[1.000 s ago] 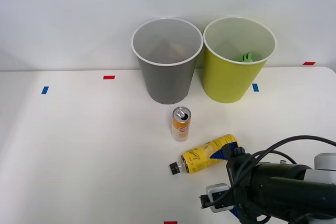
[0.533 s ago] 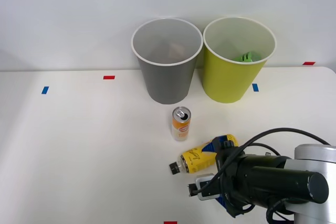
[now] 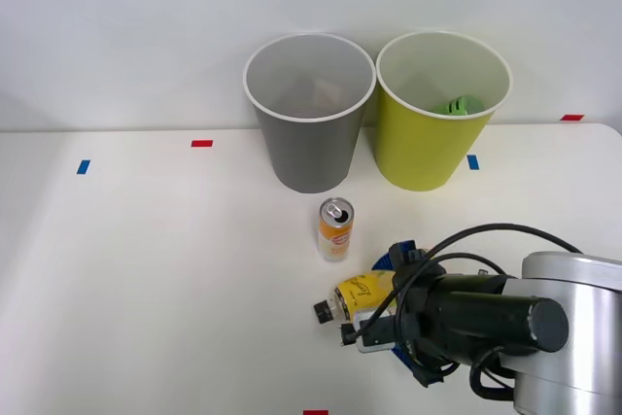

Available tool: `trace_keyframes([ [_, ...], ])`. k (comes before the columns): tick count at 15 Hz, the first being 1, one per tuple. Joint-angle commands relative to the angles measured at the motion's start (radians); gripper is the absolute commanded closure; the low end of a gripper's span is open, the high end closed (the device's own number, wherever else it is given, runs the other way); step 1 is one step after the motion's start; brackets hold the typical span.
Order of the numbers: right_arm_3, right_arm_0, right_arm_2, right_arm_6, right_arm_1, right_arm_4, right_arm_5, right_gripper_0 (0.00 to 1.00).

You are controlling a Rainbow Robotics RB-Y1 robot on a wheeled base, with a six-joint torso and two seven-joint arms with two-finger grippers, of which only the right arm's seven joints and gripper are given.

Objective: Put cans in the gray bin, plastic bottles in the light green bin

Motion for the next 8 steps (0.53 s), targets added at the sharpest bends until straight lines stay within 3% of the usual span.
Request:
trace_keyframes([
  [1, 0.024, -0.002, -0.002, 0.001, 0.048, 0.016, 0.035, 0.00],
  [8, 0.095, -0.006, -0.003, 0.021, 0.096, 0.035, 0.037, 0.00],
])
